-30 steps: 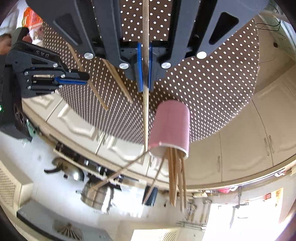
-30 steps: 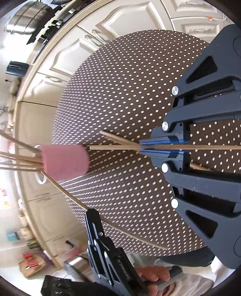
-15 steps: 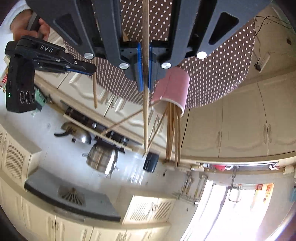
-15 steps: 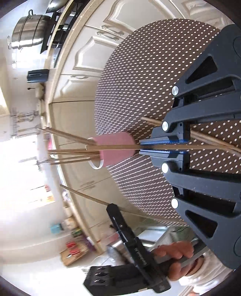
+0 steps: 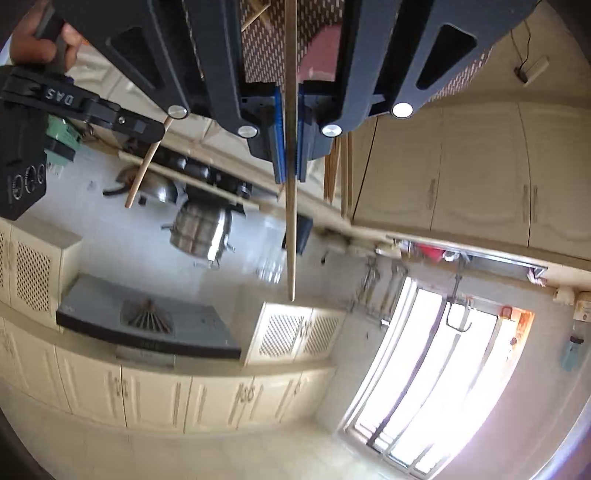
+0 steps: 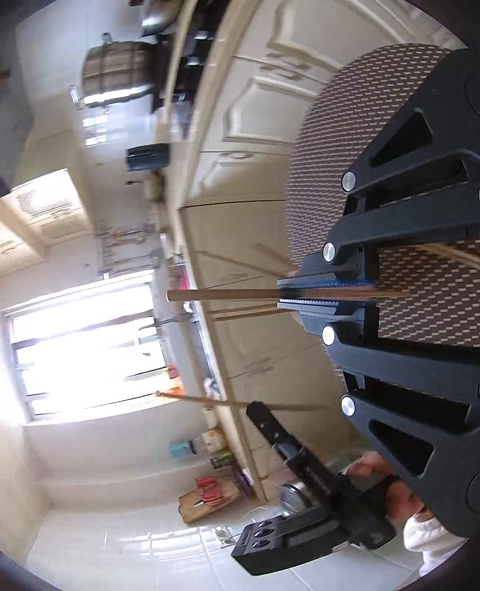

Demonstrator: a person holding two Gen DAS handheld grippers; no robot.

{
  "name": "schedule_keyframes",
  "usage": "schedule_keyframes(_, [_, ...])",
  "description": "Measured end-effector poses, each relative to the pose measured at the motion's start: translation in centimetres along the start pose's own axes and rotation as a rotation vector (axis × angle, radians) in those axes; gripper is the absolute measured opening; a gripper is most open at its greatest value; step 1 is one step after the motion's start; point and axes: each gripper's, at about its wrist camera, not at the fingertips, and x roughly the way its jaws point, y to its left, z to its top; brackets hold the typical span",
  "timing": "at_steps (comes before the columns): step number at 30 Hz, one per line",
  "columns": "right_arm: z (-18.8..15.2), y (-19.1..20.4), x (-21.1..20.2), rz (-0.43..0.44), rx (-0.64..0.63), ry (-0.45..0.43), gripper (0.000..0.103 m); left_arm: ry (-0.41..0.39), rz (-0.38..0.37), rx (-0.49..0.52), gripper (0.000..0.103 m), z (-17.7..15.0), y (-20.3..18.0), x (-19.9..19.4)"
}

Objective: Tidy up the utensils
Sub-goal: 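Lift both held chopsticks upright and carry them over the pink cup, then open the left tool over the cup while the right tool releases its chopstick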

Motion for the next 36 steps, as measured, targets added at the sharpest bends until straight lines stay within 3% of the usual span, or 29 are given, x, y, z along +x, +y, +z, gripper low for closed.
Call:
schedule_keyframes(5, [2.5, 0.7, 1.9, 0.004, -0.038, -0.065, 0.005, -0.091, 0.035, 0.007, 0.006, 1.7, 0.3, 3.1])
schedule_keyframes(13, [4.7, 0.8, 4.9, -0.014, -0.083, -0.105, 0.005, -0.164, 0.079, 0.007, 0.006, 2.5, 1.0, 8.2])
schedule_keyframes(21, [3.5, 0.6, 7.7, -0.014, -0.105, -0.053, 0.005, -0.151, 0.114, 0.007, 0.006, 1.0, 2.1, 12.4])
schedule_keyframes(32, [2.1, 1.0, 9.0, -0.026, -0.135, 0.004, 0.005, -0.045, 0.118, 0.052, 0.007, -2.5, 2.5, 12.0])
schedule_keyframes(33, [1.9, 1.0, 9.1, -0.031, -0.135, 0.012, 0.005, -0.035, 0.113, 0.051, 0.008, -2.6, 2.5, 11.8])
schedule_keyframes(35, [1.7, 1.0, 9.2, -0.034, -0.132, 0.021, 0.005, -0.026, 0.113, 0.057, 0.031, -2.6, 2.6, 11.0])
schedule_keyframes(36, [1.6, 1.1, 9.2, -0.041, -0.132, 0.024, 0.006, -0.028, 0.118, 0.062, 0.035, -2.6, 2.6, 10.5])
